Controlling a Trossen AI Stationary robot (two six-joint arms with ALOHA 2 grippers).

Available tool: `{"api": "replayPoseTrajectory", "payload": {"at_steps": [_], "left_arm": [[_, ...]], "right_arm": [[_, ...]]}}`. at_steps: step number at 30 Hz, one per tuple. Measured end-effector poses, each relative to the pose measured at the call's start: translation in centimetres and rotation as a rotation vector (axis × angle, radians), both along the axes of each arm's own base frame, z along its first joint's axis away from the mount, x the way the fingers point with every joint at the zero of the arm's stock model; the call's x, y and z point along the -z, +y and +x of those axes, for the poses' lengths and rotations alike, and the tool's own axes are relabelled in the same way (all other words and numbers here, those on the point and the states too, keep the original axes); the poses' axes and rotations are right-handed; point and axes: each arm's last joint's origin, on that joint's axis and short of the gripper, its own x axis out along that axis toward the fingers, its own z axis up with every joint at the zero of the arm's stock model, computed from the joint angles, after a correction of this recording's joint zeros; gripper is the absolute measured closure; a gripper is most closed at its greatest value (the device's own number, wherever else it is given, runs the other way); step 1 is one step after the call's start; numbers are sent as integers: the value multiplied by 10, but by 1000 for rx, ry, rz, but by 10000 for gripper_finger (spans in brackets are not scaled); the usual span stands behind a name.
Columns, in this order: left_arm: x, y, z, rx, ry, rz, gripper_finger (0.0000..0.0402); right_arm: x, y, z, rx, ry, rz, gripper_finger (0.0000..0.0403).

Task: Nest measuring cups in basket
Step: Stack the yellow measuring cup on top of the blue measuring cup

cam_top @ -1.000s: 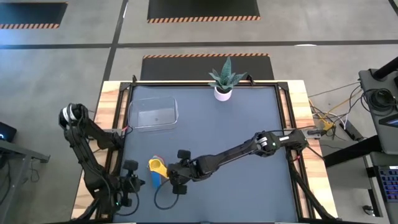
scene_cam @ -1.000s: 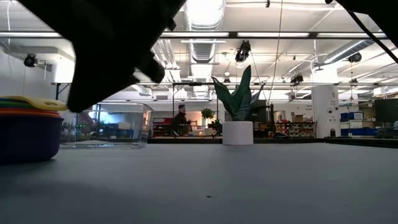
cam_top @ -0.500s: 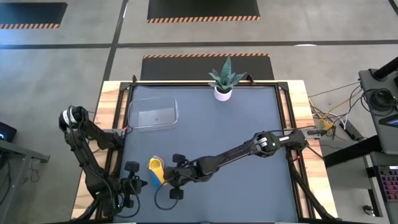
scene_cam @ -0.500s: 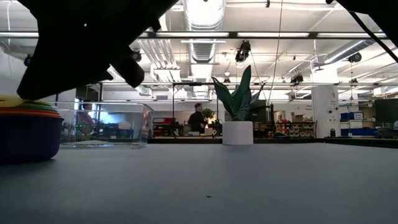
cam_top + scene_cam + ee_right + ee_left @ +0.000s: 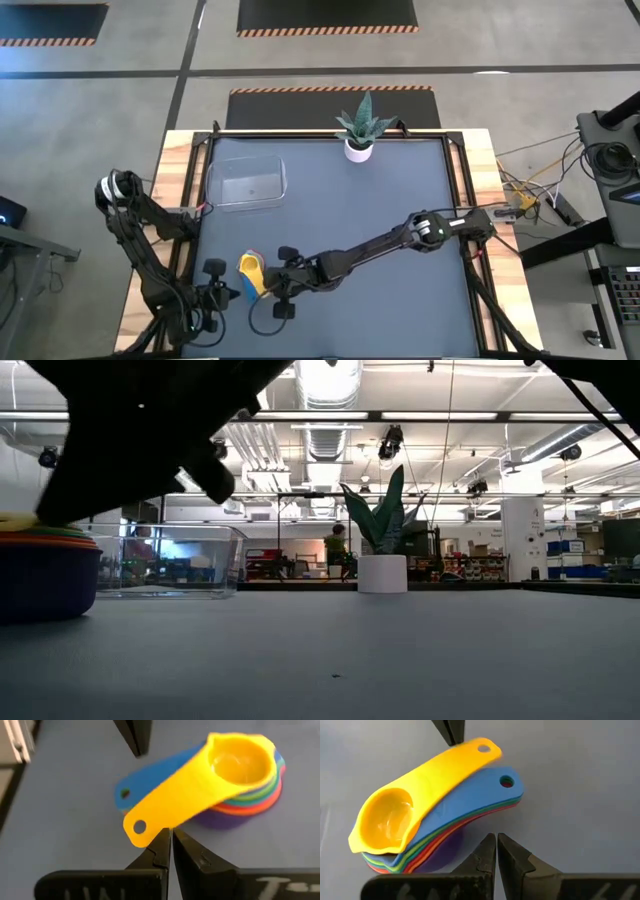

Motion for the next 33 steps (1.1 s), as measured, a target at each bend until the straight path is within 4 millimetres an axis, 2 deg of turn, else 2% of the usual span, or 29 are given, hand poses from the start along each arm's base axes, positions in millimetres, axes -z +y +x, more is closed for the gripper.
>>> {"api": "replayPoseTrajectory", "payload": {"at_steps": [7,16,21,29,33], "left_arm": [[4,2,1,-6,-40,9,402],[8,2,1,1,-53,-14,402],[15,5,1,11,-102,-14,402],[17,6,1,8,-114,-21,402],[18,6,1,7,-115,-23,402]], "right_arm": [[1,5,6,-50,-101,62,394],[-14,3,-1,-65,-7,13,394],[-8,0,-1,-53,11,14,394],[5,2,8,-60,-66,25,394],[2,4,11,-69,-136,38,394]]}}
